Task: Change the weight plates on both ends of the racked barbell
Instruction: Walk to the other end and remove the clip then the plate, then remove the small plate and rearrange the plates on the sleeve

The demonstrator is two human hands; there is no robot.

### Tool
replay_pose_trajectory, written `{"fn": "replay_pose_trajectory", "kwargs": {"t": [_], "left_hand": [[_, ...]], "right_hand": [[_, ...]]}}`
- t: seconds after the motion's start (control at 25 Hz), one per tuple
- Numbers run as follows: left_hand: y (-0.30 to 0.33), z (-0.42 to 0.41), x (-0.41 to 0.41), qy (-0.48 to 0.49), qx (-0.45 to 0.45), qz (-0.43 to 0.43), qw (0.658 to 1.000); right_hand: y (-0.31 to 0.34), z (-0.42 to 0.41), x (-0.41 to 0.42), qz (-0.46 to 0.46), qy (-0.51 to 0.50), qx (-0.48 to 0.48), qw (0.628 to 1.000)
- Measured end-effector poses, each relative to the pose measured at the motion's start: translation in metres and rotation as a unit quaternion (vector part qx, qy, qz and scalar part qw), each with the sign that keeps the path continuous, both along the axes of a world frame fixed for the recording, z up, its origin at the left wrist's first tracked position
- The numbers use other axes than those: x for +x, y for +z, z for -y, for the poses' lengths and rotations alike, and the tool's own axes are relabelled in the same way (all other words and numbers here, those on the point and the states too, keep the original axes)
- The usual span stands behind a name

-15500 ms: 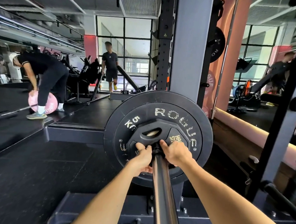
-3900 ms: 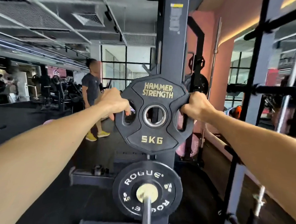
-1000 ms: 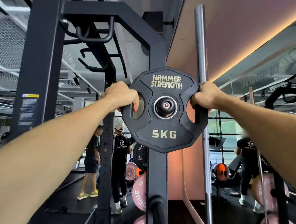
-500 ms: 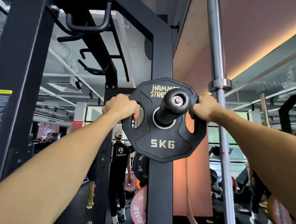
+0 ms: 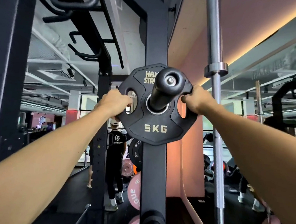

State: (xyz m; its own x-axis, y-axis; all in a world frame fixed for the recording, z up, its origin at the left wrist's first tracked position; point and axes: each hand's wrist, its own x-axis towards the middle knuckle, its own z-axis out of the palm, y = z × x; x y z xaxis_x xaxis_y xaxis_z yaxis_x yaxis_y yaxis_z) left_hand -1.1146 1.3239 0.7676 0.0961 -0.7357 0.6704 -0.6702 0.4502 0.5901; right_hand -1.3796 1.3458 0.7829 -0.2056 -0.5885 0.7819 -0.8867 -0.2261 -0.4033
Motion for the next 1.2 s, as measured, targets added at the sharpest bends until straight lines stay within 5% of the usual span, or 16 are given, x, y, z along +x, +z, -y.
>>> {"fn": "replay_pose_trajectory", "kwargs": {"t": [0.24,0.44,0.84,1.2], "left_hand": [[-0.052,-0.027,0.01,0.044,0.081,0.094,0.991],[-0.115,-0.082,0.026,0.015,0.127,0.214,0.968],[-0.161,-0.234,0.147,0.018,0.191,0.162,0.968],[-0.17,-0.372,0.349,0.164,0.213,0.131,0.954]], "right_hand": [[-0.06,-0.043,0.012,0.108,0.051,0.182,0.976],[-0.123,-0.088,0.012,-0.001,0.066,0.273,0.96],[-0.177,-0.18,0.092,-0.107,0.149,0.308,0.933],[-0.172,-0.23,0.309,-0.173,0.289,0.288,0.896]]}}
